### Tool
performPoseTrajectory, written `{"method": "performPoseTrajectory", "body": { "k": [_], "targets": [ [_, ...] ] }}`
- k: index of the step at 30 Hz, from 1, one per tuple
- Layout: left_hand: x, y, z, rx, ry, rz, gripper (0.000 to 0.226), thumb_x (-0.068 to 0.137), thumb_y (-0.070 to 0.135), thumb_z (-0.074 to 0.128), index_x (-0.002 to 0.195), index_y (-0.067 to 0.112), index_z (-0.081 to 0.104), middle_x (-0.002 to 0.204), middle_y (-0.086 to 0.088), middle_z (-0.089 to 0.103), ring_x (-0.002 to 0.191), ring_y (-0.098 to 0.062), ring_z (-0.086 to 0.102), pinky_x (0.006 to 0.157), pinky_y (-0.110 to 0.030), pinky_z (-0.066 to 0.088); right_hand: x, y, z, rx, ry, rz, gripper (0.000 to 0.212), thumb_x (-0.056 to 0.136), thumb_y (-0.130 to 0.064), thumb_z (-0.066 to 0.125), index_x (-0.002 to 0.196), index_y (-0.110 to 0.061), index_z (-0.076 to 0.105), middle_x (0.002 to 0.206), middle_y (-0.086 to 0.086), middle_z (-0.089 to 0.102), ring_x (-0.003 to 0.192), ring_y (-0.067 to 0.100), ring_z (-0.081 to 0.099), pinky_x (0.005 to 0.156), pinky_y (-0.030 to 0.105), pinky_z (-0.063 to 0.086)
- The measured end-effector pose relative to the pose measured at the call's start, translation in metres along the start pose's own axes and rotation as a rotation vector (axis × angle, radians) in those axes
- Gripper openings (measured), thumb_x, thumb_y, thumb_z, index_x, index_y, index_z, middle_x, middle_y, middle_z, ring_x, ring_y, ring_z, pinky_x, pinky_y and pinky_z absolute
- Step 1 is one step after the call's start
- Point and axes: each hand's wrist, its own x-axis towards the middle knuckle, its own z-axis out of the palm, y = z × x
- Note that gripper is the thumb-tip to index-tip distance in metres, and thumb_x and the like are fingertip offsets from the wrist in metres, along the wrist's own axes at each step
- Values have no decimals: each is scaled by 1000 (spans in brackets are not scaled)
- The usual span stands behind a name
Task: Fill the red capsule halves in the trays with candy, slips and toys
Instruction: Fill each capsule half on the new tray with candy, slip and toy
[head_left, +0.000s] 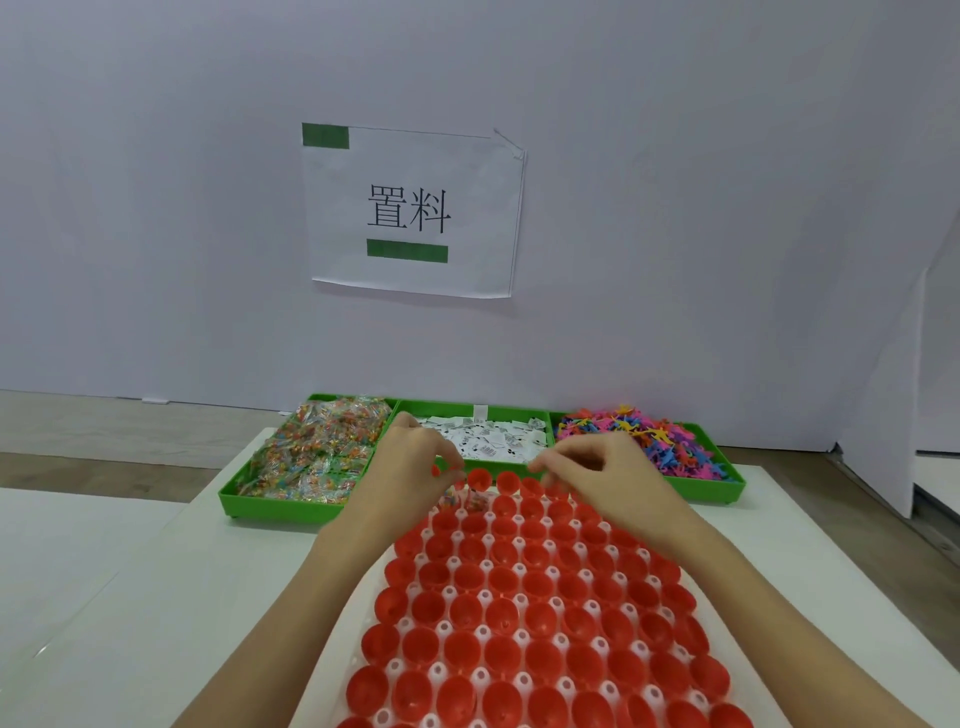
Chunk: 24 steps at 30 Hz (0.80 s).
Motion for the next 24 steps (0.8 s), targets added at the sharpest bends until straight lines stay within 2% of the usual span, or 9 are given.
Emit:
{"method": "performPoseTrajectory", "body": {
  "k": [2,4,6,9,11,12,16,20,24],
  "targets": [
    [2,-2,-4,-22,29,-16,7,89,30,78,94,26,82,89,21,70,95,-11,41,82,-26,34,-24,7,-14,152,56,17,19,99,-31,63,92,-30,81,80,-2,76,60,3,58,55,14,44],
    [2,-6,-6,-42,71,-21,7,91,29,76,91,25,82,81,26,64,85,-6,47,90,-30,39,-48,17,-25,318,135,68,22,96,-36,61,95,-27,81,81,3,74,64,8,59,56,17,47],
    [2,-13,-7,-36,122,-58,10,95,25,72,97,20,80,88,17,72,81,-4,53,101,-37,43,-66,27,-30,493,208,133,28,91,-37,60,96,-19,82,80,8,71,67,13,57,55,19,47],
    [-2,-39,-10,77,146,-203,26,97,19,67,121,10,71,115,-6,73,104,-24,62,104,-46,46,-76,37,-34,593,247,188,29,91,-31,59,95,-12,81,79,10,68,67,15,55,52,19,46],
    [-10,-64,-16,166,99,-332,41,96,21,69,135,9,63,134,-11,64,126,-34,54,110,-48,41,-76,36,-35,642,252,186,28,94,-27,57,96,-11,81,78,10,68,67,14,56,53,19,47],
    [-15,-77,-20,195,71,-370,45,95,22,70,138,10,62,139,-12,62,129,-35,53,110,-47,41,-75,35,-35,656,256,187,28,96,-26,57,96,-11,81,78,10,68,67,14,56,53,19,47],
    [-25,-105,-29,162,-31,-475,34,91,24,76,122,9,73,122,-14,72,111,-34,65,91,-40,51,-74,32,-31,662,236,189,28,100,-21,56,95,-10,81,78,10,68,67,13,56,53,19,47],
    [-24,-104,-28,164,27,-444,14,83,16,84,95,9,81,99,-11,78,91,-30,67,82,-39,53,-75,32,-30,659,235,200,28,100,-21,56,95,-9,81,77,9,67,66,13,55,54,19,46],
    [-23,-99,-30,164,45,-450,9,80,11,85,84,14,77,95,-8,76,84,-25,63,75,-36,51,-76,34,-32,666,262,215,29,101,-20,55,94,-10,81,77,11,67,66,14,56,54,21,46]
  ]
}}
